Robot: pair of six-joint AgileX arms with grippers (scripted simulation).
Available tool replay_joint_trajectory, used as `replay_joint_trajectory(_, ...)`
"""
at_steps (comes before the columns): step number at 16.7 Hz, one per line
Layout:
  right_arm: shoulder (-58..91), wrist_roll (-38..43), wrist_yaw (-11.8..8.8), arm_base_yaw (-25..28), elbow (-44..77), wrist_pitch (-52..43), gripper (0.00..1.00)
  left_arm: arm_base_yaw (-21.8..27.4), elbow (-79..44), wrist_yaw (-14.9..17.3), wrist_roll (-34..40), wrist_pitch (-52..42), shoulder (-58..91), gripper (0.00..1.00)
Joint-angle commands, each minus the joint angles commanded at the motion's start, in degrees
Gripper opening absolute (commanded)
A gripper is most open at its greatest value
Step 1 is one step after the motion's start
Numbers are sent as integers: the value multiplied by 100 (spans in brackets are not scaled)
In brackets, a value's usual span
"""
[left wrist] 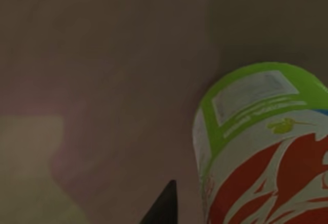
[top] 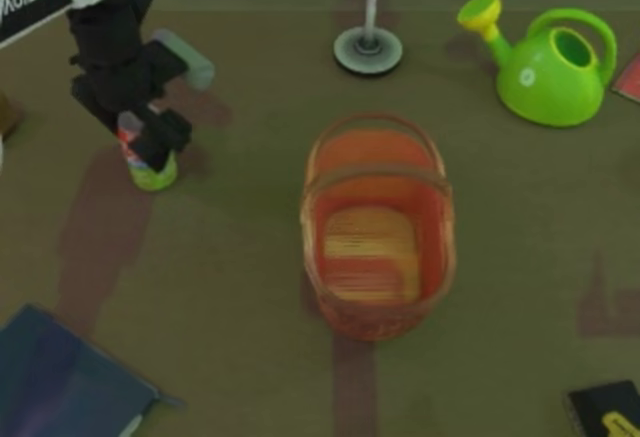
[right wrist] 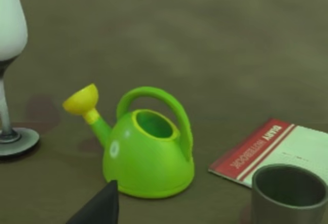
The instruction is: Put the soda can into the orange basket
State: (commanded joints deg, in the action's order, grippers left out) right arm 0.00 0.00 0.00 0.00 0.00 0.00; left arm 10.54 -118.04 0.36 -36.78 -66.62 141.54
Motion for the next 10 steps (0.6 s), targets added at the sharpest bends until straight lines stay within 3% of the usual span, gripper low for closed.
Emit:
replay_joint_trajectory(6,0,0,0,0,0,0,100,0,0,0,0,0,0,2)
replay_joint_trajectory(10,0,0,0,0,0,0,100,0,0,0,0,0,0,0)
